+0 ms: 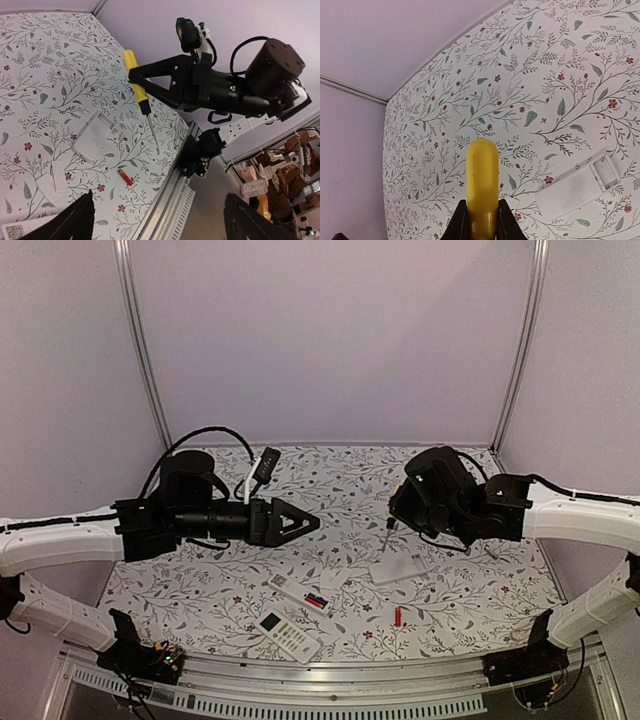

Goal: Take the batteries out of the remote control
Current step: Pass from the right arm to the left, then pass from the left arm to the right

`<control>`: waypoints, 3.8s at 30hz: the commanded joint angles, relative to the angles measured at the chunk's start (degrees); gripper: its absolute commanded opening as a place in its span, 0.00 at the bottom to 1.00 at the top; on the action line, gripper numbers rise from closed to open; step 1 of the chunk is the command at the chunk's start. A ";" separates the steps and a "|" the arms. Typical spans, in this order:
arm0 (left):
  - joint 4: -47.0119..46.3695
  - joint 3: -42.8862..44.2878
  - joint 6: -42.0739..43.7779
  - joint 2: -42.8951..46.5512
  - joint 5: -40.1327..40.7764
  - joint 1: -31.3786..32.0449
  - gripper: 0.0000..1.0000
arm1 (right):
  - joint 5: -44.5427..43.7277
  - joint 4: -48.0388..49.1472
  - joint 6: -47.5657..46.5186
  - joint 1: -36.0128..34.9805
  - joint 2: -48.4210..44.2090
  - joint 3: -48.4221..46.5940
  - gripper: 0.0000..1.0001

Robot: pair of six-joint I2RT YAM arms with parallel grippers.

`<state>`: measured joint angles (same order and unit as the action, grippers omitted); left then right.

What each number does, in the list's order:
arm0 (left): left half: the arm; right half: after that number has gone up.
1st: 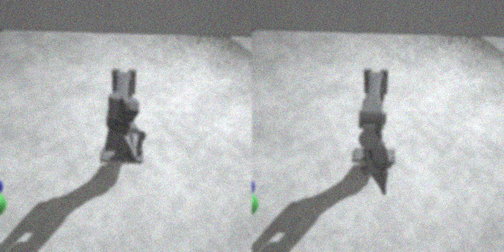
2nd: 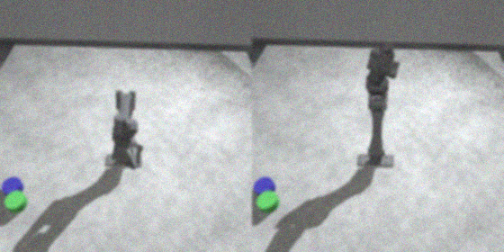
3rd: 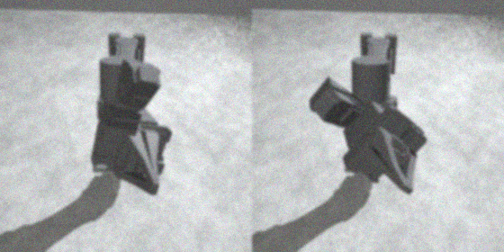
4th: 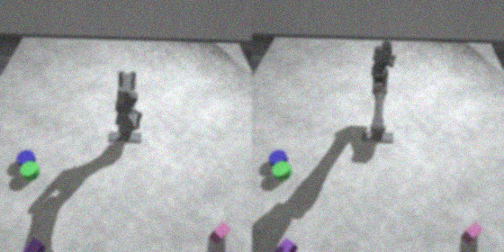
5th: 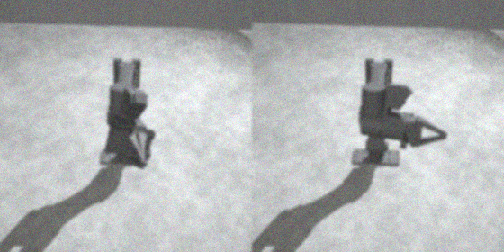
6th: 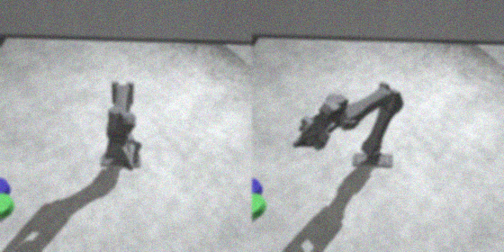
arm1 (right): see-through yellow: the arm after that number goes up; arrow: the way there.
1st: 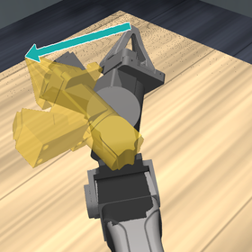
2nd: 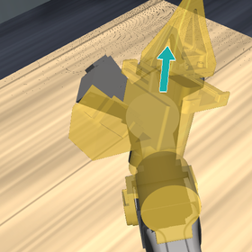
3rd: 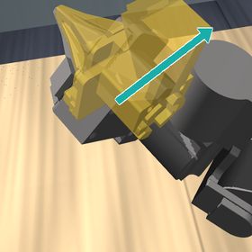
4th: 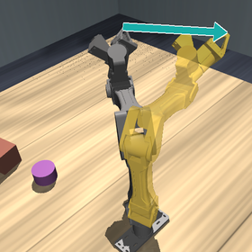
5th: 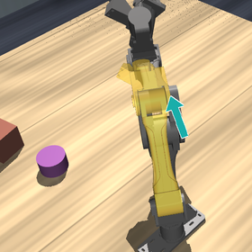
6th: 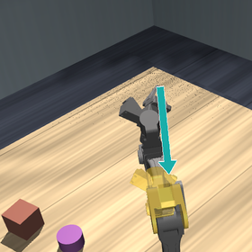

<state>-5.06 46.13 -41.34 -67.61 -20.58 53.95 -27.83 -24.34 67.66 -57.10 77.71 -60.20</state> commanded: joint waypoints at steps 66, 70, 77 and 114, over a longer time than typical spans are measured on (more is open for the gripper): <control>1.25 1.28 3.24 -8.00 -0.55 1.86 0.00 | 8.32 12.77 -24.68 -2.36 3.12 -6.39 0.91; 6.48 1.28 11.69 -7.62 -4.47 1.71 0.00 | 25.02 19.39 -33.05 2.05 -2.37 0.83 0.94; 9.69 1.72 18.48 -5.94 -15.17 2.06 0.00 | 47.72 23.85 -36.50 6.38 -9.52 8.41 0.93; 20.81 4.96 24.15 -3.53 -6.57 0.80 0.74 | 47.40 35.70 -30.09 6.39 -14.81 18.39 0.00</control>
<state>5.82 48.29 -23.07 -72.42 -37.17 56.45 29.58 13.96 37.30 -50.87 66.37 -43.51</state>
